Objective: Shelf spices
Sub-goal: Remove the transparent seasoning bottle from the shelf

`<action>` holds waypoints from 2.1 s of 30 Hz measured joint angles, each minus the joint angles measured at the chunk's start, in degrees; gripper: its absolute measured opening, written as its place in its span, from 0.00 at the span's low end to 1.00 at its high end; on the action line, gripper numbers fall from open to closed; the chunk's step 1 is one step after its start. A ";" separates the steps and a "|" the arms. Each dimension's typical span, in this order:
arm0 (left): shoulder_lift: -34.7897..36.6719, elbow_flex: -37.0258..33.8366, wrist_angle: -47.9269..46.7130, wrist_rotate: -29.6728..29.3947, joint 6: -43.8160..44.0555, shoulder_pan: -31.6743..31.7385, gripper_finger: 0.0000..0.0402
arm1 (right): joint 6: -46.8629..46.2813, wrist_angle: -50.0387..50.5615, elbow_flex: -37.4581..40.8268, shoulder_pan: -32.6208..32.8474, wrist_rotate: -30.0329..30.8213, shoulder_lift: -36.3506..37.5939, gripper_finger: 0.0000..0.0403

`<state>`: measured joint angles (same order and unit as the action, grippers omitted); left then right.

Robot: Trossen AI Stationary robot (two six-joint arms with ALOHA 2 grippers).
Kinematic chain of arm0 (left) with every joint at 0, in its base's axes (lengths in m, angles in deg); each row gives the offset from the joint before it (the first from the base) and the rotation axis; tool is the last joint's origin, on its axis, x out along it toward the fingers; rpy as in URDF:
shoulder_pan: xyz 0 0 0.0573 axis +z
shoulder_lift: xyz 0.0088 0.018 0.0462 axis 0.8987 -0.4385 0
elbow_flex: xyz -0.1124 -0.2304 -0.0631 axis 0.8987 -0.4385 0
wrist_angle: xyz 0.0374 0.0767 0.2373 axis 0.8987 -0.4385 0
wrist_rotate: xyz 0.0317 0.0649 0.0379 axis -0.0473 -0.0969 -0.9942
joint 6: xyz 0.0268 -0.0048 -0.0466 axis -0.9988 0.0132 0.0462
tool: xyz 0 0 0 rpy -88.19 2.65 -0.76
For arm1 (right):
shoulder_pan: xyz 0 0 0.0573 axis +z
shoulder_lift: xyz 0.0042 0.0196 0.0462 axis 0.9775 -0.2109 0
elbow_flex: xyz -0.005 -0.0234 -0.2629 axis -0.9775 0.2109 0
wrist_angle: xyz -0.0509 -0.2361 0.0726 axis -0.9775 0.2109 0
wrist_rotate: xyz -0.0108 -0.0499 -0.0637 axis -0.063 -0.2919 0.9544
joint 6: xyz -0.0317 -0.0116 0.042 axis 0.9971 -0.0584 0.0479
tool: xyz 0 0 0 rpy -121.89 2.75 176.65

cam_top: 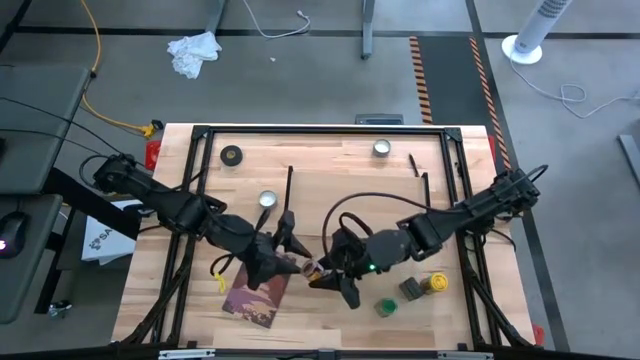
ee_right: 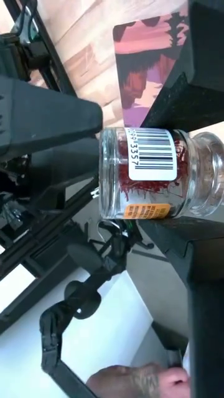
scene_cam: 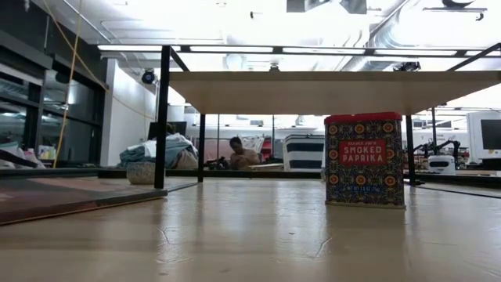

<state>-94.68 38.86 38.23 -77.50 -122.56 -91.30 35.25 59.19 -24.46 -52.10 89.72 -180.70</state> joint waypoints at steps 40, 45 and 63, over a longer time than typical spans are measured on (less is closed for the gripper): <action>3.27 -7.85 -21.41 -5.80 33.47 0.68 0.49 | -37.29 54.78 0.09 18.78 -47.40 -17.26 0.43; 5.57 -7.85 -22.44 -5.84 37.40 0.18 0.49 | -34.69 54.28 0.07 14.44 -46.06 -11.45 0.43; 12.09 -16.49 -26.82 -11.67 48.10 -1.11 0.49 | -37.11 74.11 5.62 0.07 -26.45 5.67 0.43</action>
<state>-82.59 22.37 11.42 -89.16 -74.46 -92.41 -1.85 133.29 -18.84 -52.03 63.27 -175.03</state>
